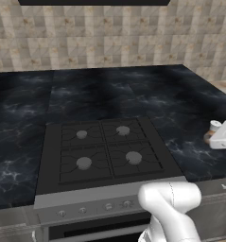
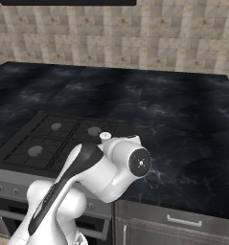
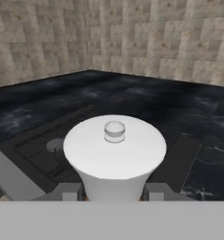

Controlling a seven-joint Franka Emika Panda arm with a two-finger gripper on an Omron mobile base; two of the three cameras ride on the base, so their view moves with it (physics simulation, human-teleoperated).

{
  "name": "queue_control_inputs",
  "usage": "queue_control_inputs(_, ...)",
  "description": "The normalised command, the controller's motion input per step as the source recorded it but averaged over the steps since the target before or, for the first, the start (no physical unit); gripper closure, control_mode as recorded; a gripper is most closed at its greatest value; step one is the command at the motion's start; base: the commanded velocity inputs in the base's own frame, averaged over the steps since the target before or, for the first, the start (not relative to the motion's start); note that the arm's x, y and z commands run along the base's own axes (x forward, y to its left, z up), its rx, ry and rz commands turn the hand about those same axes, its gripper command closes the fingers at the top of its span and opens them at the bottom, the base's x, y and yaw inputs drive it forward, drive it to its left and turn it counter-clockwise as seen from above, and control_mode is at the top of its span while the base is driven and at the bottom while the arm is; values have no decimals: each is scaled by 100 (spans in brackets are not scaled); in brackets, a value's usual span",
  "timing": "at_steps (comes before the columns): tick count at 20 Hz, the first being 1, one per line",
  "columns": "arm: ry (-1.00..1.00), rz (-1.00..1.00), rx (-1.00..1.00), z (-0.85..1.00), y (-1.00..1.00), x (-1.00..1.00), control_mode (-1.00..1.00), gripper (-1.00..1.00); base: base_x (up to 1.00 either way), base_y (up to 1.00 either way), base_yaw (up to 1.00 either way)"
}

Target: Take 2 condiments from the cabinet and move them on the counter near the stove.Make sure the condiments are lined up with each other, next to each other.

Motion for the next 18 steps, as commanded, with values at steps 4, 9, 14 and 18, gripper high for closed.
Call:
queue_control_inputs(4,3,6,0,-39,-1,18,-100,100,0,0,0)
queue_control_inputs(9,3,19,0,-29,-9,6,-100,100,0,0,0)
queue_control_inputs(14,1,25,0,-21,-8,9,-100,100,0,0,0)
queue_control_inputs(18,2,18,0,-22,-2,11,-100,100,0,0,0)
